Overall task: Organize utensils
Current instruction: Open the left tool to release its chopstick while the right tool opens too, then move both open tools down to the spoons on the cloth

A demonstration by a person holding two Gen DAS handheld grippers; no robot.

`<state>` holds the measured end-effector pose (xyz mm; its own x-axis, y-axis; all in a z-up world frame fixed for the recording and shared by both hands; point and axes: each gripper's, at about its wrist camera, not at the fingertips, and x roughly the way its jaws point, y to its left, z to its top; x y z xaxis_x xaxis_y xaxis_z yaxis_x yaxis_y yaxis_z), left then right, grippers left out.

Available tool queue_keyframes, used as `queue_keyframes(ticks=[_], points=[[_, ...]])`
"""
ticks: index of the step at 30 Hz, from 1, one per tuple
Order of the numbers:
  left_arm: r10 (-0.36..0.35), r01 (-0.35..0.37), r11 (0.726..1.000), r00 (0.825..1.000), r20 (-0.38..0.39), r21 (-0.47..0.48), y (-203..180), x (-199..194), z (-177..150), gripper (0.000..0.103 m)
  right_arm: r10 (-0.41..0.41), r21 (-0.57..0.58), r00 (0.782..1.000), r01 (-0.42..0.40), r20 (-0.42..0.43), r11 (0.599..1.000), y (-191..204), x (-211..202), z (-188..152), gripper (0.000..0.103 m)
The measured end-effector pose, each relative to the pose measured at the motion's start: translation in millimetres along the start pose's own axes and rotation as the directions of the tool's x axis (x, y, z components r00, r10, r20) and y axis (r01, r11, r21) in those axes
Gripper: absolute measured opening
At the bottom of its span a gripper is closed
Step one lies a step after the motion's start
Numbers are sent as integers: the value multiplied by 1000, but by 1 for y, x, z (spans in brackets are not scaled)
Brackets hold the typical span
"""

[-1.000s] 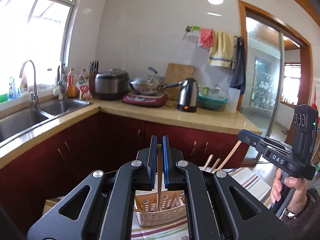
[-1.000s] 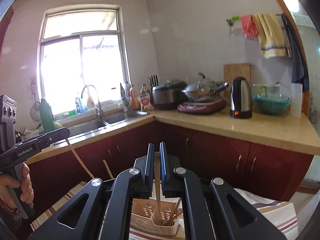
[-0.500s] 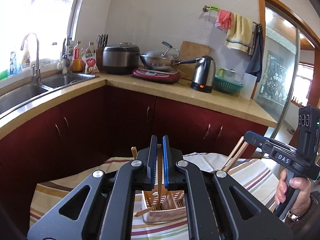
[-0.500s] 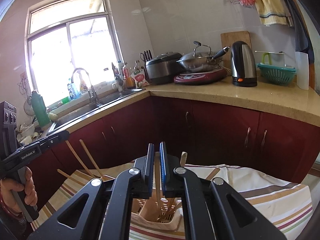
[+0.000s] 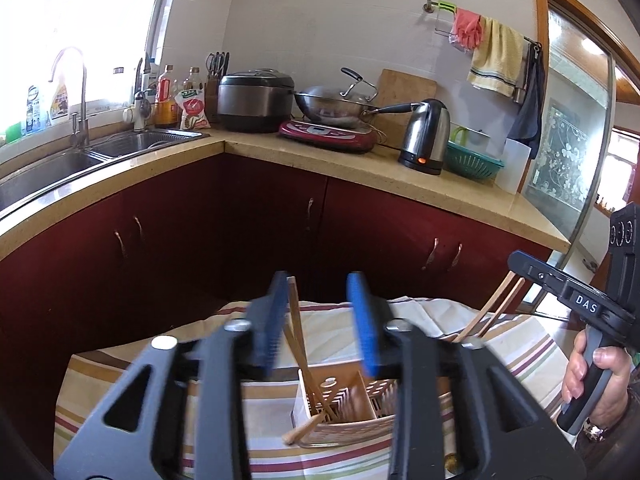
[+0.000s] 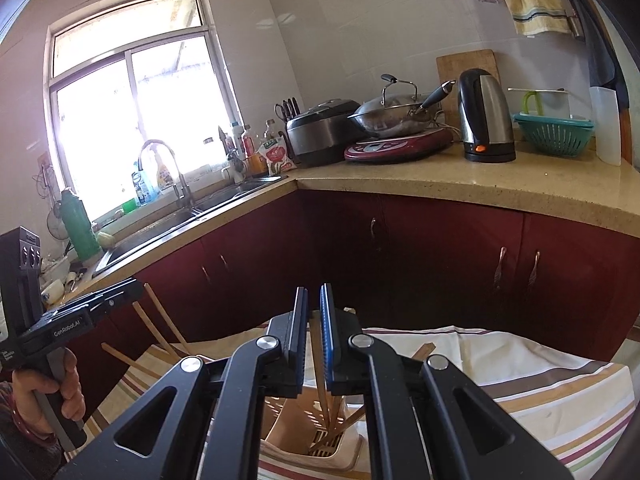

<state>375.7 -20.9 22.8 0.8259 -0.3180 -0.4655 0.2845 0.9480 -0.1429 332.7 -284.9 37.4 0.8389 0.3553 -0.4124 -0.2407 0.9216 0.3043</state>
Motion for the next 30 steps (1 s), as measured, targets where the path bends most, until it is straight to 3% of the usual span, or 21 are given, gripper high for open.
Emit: queue_keyframes(ticks=[4,10,13,22,30], points=[[5,-5,1000,1000,10,-9,2,-2,0,56,-1,-2,1000,2,27,1000,1,-6,1,34],[9,-9,1000,1000,25,0,2,-11,1,69,-9,-12,997,10,76,1000,5,-24,5,42],[14,-14,1000,999,34,10,0,-19,1,76,-13,-18,995,15,96,1000,7,-36,5,43],[37,-40,998,996,85,38,-11,-65,-7,83,-80,-68,991,87,107,994,18,-75,-19,45],[61,-69,995,992,108,69,-28,-112,-29,89,-144,-95,989,145,15,985,24,-89,-67,45]])
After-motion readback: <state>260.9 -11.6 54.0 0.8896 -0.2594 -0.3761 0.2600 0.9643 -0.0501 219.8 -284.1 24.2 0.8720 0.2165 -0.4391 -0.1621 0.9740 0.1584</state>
